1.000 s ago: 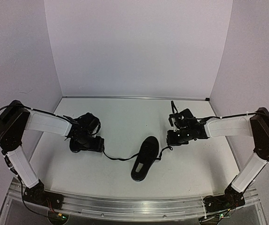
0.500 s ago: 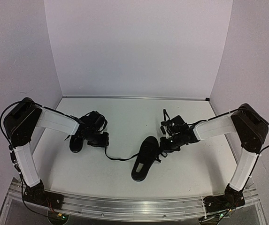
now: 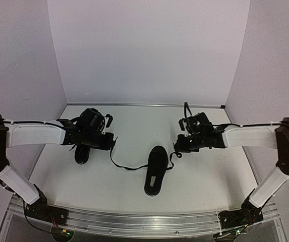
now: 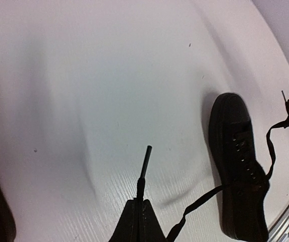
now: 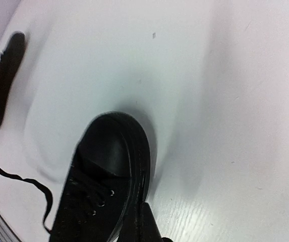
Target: Tie the shoes
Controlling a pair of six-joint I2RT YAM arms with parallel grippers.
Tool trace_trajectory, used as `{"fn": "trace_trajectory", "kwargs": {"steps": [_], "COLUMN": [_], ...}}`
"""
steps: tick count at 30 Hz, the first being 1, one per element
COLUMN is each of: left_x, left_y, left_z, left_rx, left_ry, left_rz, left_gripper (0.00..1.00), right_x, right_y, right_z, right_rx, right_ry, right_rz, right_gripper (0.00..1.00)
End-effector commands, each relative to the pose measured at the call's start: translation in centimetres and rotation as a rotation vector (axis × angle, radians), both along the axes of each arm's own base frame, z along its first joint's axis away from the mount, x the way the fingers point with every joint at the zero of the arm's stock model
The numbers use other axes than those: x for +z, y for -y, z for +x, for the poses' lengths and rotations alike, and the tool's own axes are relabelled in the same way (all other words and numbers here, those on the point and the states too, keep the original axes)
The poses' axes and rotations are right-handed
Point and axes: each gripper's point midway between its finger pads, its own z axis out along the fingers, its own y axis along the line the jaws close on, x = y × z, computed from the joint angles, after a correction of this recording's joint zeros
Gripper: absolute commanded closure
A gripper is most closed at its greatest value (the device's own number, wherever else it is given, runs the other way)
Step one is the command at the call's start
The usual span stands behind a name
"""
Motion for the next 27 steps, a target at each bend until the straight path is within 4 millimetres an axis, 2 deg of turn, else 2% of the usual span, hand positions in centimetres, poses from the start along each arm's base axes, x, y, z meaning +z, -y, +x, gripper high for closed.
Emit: {"fn": "trace_trajectory", "kwargs": {"steps": [1,4,6,11,15,19,27], "left_x": [4.7,6.3,7.1,8.2,9.7,10.8,11.3], "left_y": [-3.1,-4.6,-5.3,-7.4,-8.2,-6.3,-2.4], "left_z": [0.5,0.5,0.5,0.6,0.6,-0.3,-2.6], "left_rx": [0.069,0.099,0.118,0.168,0.178,0.041,-0.215], "left_ry": [0.124,0.166,0.183,0.209,0.25,0.285,0.29], "left_rz": [0.035,0.059,0.076,0.111,0.098,0.036,-0.091], "left_gripper": [1.0,1.0,1.0,1.0,1.0,1.0,1.0], "right_x": [6.9,9.9,11.2,13.2,14.8,15.8,15.3], "right_y": [6.0,9.6,11.2,14.3,15.7,14.9,7.8], "right_z": [0.9,0.4,-0.1,-1.4,-2.3,-2.8,-2.4], "right_rx": [-0.186,-0.279,-0.322,-0.4,-0.438,-0.397,-0.136], "right_ry": [0.161,0.227,0.253,0.295,0.327,0.333,0.276], "right_rz": [-0.024,-0.058,-0.079,-0.129,-0.135,-0.076,0.168], "right_gripper": [1.0,1.0,1.0,1.0,1.0,1.0,1.0]}}
